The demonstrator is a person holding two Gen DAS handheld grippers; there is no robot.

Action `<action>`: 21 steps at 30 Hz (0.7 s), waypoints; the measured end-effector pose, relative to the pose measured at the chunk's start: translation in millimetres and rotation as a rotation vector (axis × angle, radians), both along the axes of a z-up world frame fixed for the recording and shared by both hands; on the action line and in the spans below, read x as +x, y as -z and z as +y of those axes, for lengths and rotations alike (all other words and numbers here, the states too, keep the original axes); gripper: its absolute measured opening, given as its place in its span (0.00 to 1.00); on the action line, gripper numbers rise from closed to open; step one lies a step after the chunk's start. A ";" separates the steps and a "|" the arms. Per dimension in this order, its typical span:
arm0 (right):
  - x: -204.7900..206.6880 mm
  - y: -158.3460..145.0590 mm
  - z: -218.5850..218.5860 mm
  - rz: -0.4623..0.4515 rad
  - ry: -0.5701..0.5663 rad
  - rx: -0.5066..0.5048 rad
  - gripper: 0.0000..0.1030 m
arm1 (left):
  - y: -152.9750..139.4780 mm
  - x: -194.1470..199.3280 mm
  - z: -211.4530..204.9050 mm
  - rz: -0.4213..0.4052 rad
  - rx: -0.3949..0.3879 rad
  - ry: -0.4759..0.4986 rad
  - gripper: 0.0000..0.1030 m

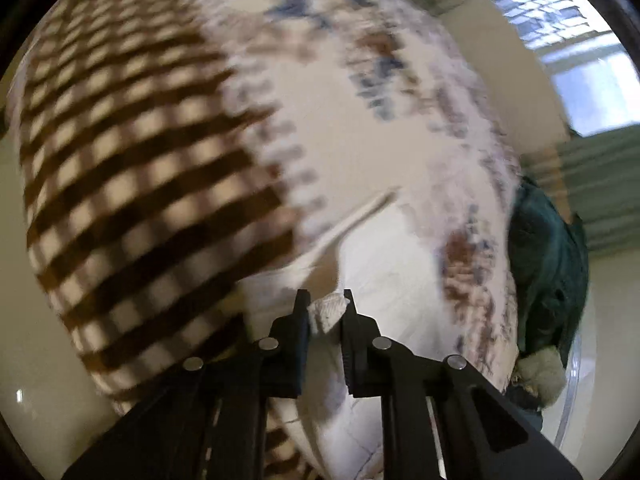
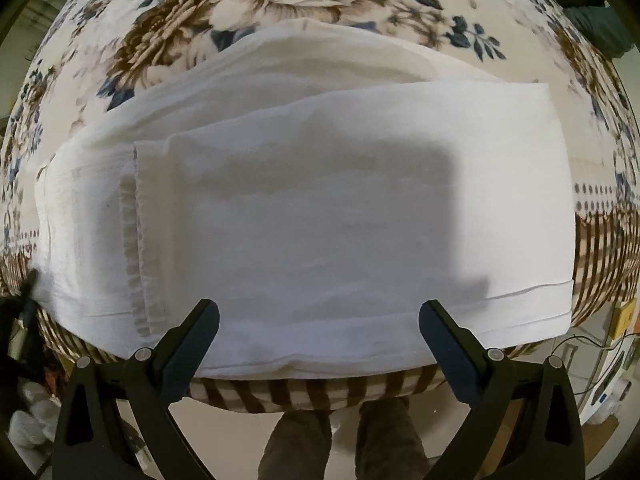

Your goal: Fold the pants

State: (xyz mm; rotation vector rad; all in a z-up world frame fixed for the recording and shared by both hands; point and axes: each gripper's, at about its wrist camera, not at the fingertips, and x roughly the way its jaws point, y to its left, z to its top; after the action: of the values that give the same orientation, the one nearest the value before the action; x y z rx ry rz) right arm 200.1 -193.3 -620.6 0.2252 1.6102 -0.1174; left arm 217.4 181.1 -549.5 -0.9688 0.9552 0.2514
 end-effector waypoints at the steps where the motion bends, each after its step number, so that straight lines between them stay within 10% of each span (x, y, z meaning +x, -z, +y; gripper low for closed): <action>1: 1.0 0.7 -0.1 -0.003 -0.003 -0.002 0.99 | -7.5 4.9 -3.7 -0.025 0.029 0.025 0.11; 8: 1.1 -6.2 -6.2 -0.007 0.004 0.005 0.99 | 50.3 15.8 18.4 0.117 0.028 0.024 0.11; 13: -4.2 -13.1 -16.7 -0.021 0.013 0.023 0.99 | 37.7 9.8 25.1 0.084 -0.022 0.059 0.17; 17: -8.4 -10.2 -27.1 -0.011 0.039 0.030 0.99 | 14.0 -14.7 35.5 0.050 -0.047 -0.011 0.62; 21: -15.3 -3.8 -33.8 0.002 0.052 0.025 0.99 | 30.6 -23.9 27.0 0.044 -0.167 -0.014 0.67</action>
State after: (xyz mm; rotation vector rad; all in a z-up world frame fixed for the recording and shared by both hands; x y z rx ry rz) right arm 184.8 -227.0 -616.8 0.2864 1.6091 -0.1374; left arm 193.5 208.1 -580.1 -1.1268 1.0224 0.2078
